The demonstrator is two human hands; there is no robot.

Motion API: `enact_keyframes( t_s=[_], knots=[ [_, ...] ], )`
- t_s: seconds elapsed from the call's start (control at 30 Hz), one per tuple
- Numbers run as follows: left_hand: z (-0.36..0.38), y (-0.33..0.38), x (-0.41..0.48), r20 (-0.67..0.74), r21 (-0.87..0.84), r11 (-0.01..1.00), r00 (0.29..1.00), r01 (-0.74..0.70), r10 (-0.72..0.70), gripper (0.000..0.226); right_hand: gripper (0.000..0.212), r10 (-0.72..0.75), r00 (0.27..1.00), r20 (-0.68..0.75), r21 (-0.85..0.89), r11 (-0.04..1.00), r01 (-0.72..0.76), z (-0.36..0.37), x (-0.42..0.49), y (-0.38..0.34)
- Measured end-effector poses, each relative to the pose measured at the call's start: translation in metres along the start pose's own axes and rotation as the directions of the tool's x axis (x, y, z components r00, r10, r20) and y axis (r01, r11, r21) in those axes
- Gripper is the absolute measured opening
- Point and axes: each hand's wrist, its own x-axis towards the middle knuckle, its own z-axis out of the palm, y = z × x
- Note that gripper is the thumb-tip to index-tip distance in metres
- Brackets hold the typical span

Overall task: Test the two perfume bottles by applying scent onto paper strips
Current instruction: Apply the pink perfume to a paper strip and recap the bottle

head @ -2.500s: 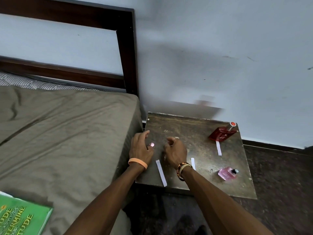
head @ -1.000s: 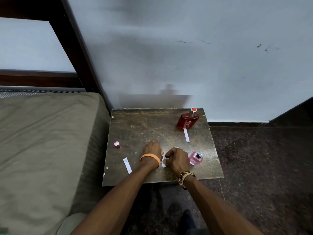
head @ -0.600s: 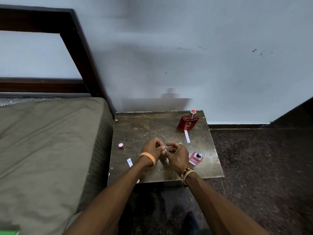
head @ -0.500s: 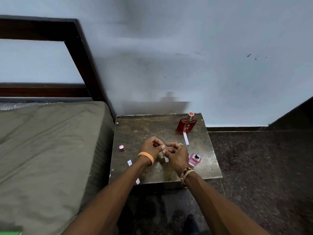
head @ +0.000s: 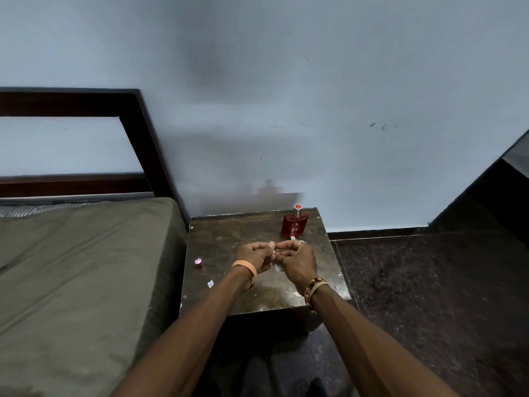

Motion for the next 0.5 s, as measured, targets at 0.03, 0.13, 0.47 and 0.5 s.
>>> enact_keyframes(
  t_s=[0.03, 0.13, 0.47, 0.5],
  knots=[
    [0.002, 0.0, -0.002, 0.008, -0.004, 1.0, 1.0, 0.005, -0.005, 0.014, 0.025, 0.001, 1.0, -0.005, 0.001, 1.0, -0.001, -0.002, -0.001, 0.0],
    [0.008, -0.001, -0.005, -0.005, 0.038, 0.998, 0.999, -0.041, 0.042, 0.01, 0.024, -0.001, 1.0, -0.023, -0.049, 0.999, 0.0, -0.01, -0.002, 0.001],
    [0.019, -0.007, 0.008, -0.083, 0.187, 0.959, 0.97, -0.212, 0.23, 0.006, 0.028, -0.208, 0.932, -0.295, -0.259, 0.957, 0.132, -0.065, 0.01, -0.001],
    [0.02, -0.011, 0.011, -0.081, 0.209, 0.955, 0.969, -0.212, 0.233, 0.006, 0.035, -0.204, 0.945, -0.254, -0.3, 0.946, 0.124, -0.071, 0.011, 0.004]
  ],
)
